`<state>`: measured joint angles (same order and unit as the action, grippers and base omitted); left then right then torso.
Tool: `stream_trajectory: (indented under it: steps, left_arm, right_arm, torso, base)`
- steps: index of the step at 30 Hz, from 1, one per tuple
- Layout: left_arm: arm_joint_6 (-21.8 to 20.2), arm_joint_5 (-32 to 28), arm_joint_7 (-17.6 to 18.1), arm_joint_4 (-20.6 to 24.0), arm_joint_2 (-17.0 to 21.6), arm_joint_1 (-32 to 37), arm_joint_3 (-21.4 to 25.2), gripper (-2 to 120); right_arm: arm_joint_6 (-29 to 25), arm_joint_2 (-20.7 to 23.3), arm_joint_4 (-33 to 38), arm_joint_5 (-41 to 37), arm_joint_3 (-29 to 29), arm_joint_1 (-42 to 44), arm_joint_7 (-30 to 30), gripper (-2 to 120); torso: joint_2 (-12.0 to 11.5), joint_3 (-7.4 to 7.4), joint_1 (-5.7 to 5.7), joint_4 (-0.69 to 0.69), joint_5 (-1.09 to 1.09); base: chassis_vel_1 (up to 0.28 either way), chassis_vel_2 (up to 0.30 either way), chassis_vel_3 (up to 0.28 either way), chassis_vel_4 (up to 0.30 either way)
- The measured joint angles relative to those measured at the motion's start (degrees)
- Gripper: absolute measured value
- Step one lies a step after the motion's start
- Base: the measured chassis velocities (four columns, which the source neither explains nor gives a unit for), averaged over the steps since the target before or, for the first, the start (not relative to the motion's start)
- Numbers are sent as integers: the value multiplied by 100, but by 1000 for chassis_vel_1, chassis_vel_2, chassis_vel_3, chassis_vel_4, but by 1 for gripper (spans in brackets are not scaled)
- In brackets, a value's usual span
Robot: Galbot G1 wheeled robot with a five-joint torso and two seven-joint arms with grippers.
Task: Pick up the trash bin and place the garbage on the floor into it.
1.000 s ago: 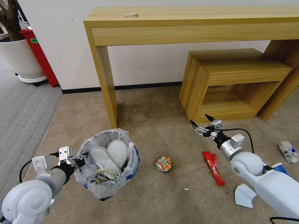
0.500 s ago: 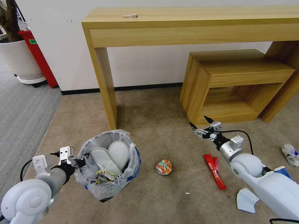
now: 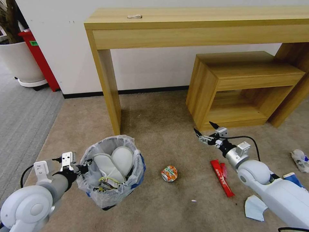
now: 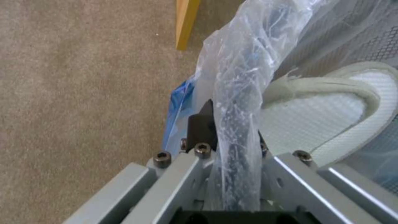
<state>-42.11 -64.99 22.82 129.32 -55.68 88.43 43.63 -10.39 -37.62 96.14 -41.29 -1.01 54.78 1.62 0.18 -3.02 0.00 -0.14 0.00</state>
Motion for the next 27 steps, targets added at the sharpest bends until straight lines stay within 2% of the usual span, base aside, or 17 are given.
stream_trajectory:
  steps: [9, 13, 19, 25, 27]
  left_arm:
    - [91, -24, -21, -26, 72, 0, 8, 0]
    - [126, -36, -27, -63, 83, -28, -4, 0]
    - [168, -14, -55, -108, 71, -16, -33, 0]
    - [189, 15, -83, -193, 84, -30, -62, 0]
    - [199, 26, -92, -220, 84, -43, -97, 0]
  right_arm:
    - [44, 158, 91, 44, 215, 49, 66, 98]
    - [103, 288, 177, -222, 412, 77, 115, 97]
    - [275, 429, 338, -960, 527, 289, -73, 94]
    - [538, 516, 544, -1624, 268, 694, -365, 90]
    - [704, 506, 634, -2115, 77, 940, -555, 88]
  torso:
    - [0, 0, 0, 0, 0]
    - [0, 0, 0, 0, 0]
    - [0, 0, 0, 1, 1]
    - [0, 0, 0, 0, 0]
    - [0, 0, 0, 0, 0]
  base:
    - [0, 0, 0, 0]
    - [0, 0, 0, 0]
    - [0, 0, 0, 0]
    - [0, 0, 0, 0]
    - [0, 0, 0, 0]
